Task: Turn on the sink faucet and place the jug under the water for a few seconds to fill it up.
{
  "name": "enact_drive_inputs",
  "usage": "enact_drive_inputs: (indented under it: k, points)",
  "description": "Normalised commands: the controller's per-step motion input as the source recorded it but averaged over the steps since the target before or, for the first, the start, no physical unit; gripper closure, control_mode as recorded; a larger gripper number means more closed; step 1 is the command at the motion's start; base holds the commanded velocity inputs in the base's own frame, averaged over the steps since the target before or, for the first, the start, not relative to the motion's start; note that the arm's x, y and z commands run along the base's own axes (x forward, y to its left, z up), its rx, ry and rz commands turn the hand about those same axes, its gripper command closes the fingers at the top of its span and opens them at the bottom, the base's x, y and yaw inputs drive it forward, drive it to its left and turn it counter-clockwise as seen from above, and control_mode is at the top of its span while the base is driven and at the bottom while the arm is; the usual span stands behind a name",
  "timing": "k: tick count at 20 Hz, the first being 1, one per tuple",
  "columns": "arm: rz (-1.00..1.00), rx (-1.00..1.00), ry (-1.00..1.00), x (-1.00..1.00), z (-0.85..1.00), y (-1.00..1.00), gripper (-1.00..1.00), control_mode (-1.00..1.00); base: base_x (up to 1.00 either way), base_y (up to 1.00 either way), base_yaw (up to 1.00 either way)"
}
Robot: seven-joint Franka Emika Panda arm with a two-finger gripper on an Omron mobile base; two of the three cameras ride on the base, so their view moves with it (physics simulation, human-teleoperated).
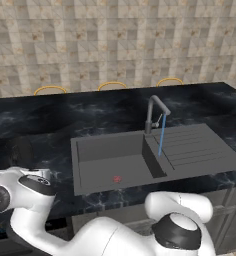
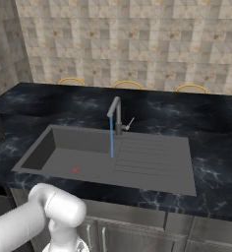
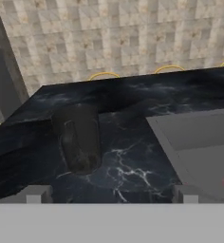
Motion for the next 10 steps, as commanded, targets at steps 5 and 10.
enact_drive_inputs:
  k: [5, 10]
  points:
    - [0.04, 0.0, 0.0, 0.37, -0.05, 0.48, -1.0, -1.0, 0.0, 0.0, 0.0]
    - [0.0, 0.0, 0.01, 0.46, 0.0, 0.2, -1.0, -1.0, 0.0, 0.0, 0.0]
